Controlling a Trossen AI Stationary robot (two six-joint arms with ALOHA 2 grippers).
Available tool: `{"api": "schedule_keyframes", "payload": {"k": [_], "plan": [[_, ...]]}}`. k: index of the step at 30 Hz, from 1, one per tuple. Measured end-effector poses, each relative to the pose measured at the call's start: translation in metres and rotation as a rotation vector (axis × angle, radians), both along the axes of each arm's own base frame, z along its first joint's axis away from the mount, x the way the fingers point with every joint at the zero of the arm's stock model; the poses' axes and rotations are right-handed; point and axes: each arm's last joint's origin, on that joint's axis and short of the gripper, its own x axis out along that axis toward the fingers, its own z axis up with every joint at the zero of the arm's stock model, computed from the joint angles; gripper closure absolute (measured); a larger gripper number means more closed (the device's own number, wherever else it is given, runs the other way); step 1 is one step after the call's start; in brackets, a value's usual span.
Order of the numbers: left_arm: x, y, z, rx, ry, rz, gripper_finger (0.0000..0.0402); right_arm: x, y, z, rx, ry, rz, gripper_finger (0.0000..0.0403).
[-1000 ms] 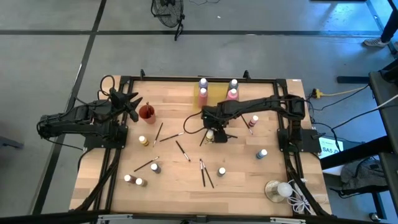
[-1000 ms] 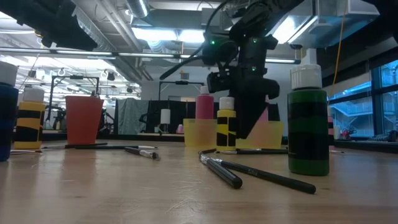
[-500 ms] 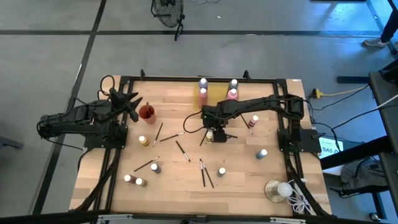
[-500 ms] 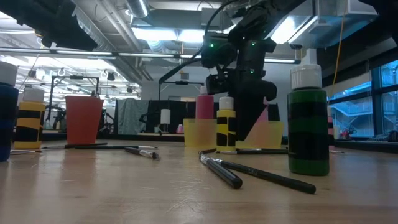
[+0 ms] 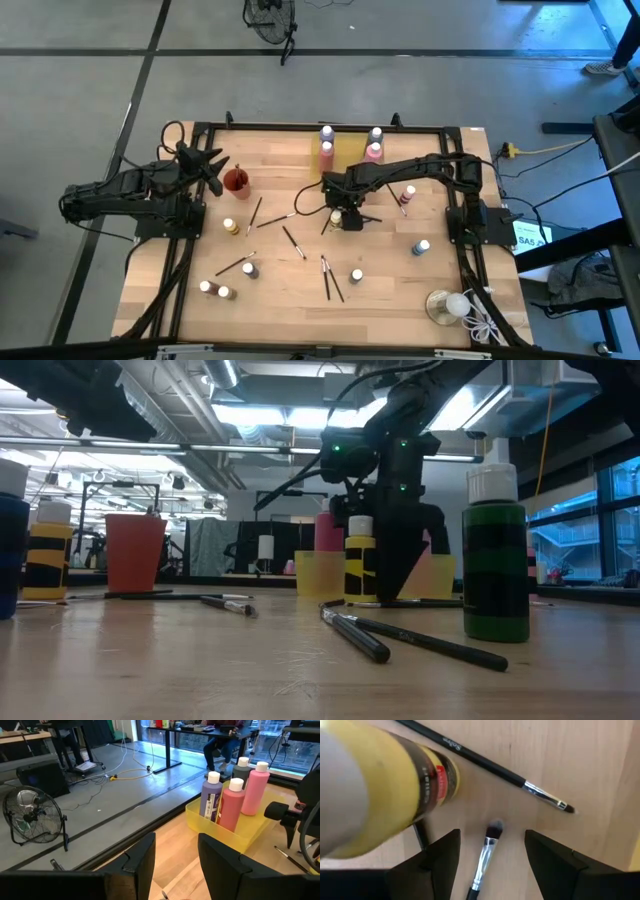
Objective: Pick & Place Paint Supplies
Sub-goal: Put the silver paint brush into the orange cup
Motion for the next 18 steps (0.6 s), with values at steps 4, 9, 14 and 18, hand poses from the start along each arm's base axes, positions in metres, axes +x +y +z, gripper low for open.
{"api": "schedule_keyframes", "payload": {"k": [4, 9, 14, 18], "plan": [[0.0, 0.0, 0.0, 0.0, 0.0, 0.0, 0.0258, 0.0001, -0.0001, 0.0, 0.0, -0.001, 0.0, 0.0176], [0.0, 0.0, 0.0, 0.0, 0.001, 0.0, 0.0258, 0.0, -0.0001, 0.0, 0.0, 0.0, 0.0, 0.0183], [0.0001, 0.0, 0.0, 0.0, 0.0, 0.0, 0.0258, -0.0003, 0.0, -0.0001, 0.001, 0.002, 0.005, 0.0215], [0.0, 0.0, 0.0, 0.0, 0.0, 0.0, 0.0258, -0.0002, 0.0, 0.0, 0.003, 0.001, 0.009, 0.0243]]}}
